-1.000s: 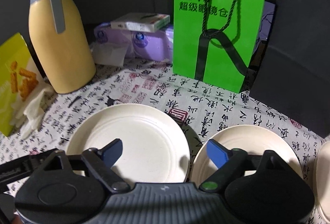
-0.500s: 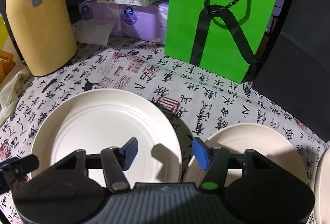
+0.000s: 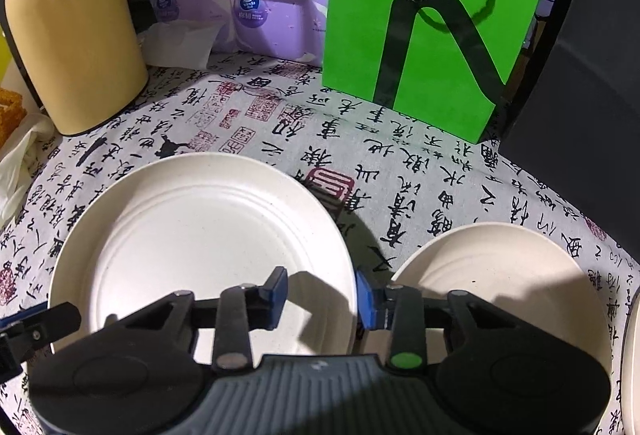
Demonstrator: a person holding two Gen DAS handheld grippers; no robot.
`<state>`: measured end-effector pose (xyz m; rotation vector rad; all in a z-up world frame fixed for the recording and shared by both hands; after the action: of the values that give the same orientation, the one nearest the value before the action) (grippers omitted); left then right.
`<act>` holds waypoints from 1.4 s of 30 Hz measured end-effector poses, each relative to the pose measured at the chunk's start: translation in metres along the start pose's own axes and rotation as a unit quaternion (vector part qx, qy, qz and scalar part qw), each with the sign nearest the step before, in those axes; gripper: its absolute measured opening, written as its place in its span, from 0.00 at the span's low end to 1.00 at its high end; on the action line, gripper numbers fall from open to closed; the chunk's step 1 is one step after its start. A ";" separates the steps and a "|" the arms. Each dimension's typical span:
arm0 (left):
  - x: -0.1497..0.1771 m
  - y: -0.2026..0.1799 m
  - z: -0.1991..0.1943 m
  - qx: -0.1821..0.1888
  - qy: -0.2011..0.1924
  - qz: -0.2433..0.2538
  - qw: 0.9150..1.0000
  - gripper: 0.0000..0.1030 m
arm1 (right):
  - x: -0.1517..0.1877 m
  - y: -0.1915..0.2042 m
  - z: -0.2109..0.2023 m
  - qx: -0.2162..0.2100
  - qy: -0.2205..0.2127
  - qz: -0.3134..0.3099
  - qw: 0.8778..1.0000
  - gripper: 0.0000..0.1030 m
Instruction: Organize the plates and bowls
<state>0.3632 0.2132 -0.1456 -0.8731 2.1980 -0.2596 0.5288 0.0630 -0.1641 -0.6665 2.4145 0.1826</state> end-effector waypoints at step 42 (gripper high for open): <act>-0.005 0.003 -0.009 -0.040 -0.029 0.012 0.999 0.17 | 0.012 0.020 -0.036 0.000 -0.069 -0.044 0.997 0.11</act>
<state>0.3577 0.2176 -0.1373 -0.8854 2.1771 -0.1331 0.4918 0.0648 -0.1428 -0.7339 2.2483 0.1850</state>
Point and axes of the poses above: each gripper's, at about its wrist camera, not at the fingertips, and z roughly the way its jaws point, y to its left, x to its underside, the point moved 6 cm from there along z, roughly the way its jaws point, and after that the axes turned 2 degrees about -y, right-handed, at the moved point
